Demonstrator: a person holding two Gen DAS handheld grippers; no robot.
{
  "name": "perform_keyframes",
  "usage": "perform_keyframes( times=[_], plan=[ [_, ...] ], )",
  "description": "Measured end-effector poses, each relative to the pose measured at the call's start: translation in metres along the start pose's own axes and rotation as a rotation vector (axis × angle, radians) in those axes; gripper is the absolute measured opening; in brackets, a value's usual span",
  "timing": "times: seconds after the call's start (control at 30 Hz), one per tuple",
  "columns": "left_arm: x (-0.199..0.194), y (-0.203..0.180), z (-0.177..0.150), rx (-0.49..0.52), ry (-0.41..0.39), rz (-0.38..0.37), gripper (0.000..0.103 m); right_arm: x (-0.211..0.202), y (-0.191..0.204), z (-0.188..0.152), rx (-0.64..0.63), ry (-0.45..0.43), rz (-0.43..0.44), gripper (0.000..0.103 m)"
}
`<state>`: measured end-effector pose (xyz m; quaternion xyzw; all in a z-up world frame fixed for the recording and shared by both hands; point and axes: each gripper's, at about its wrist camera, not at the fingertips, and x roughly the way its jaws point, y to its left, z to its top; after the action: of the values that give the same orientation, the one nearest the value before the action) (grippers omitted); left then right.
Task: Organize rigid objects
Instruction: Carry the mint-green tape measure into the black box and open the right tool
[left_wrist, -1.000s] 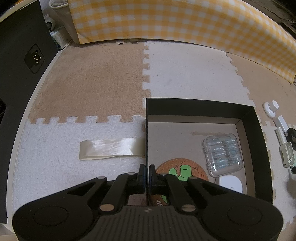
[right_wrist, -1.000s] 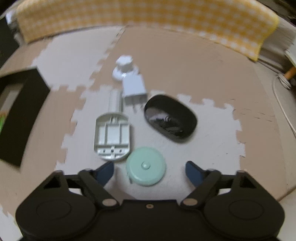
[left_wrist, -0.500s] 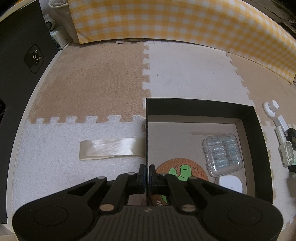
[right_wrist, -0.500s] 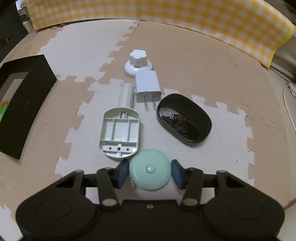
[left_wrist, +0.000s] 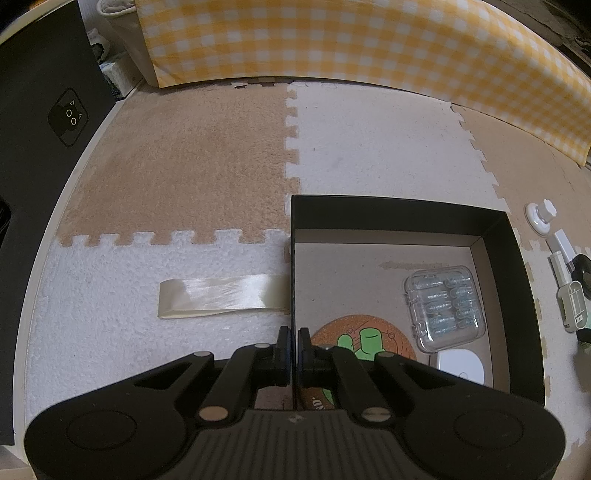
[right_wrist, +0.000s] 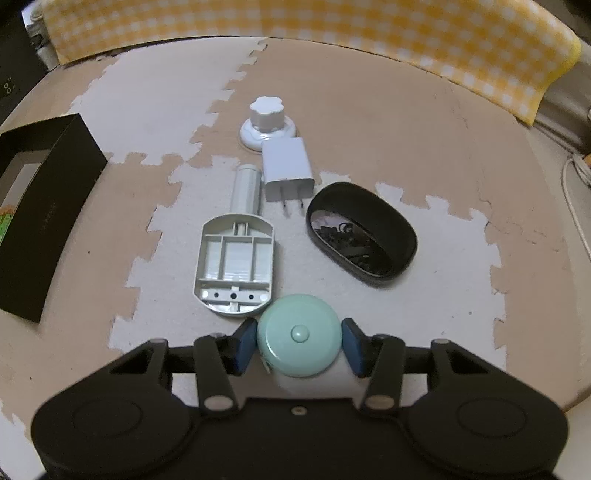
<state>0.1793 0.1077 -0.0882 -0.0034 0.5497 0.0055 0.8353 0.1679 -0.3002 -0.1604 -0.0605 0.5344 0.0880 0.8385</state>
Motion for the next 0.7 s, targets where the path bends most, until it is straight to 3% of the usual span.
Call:
perform_keyframes(
  times=[0.17,0.27,0.43,0.7],
  plan=[
    [0.000,0.000,0.000,0.000,0.000,0.000,0.003,-0.019,-0.006,0.009,0.050,-0.062,-0.037,0.050],
    [0.000,0.000,0.000,0.000,0.000,0.000,0.003,-0.037,-0.005,0.015,0.085,-0.129,-0.014,0.051],
    [0.000,0.000,0.000,0.000,0.000,0.001,0.003,-0.063,0.022,0.025,0.054,-0.213,0.072,0.051],
    [0.000,0.000,0.000,0.000,0.000,0.000,0.003,-0.091,0.106,0.053,-0.018,-0.315,0.272,0.051]
  ],
)
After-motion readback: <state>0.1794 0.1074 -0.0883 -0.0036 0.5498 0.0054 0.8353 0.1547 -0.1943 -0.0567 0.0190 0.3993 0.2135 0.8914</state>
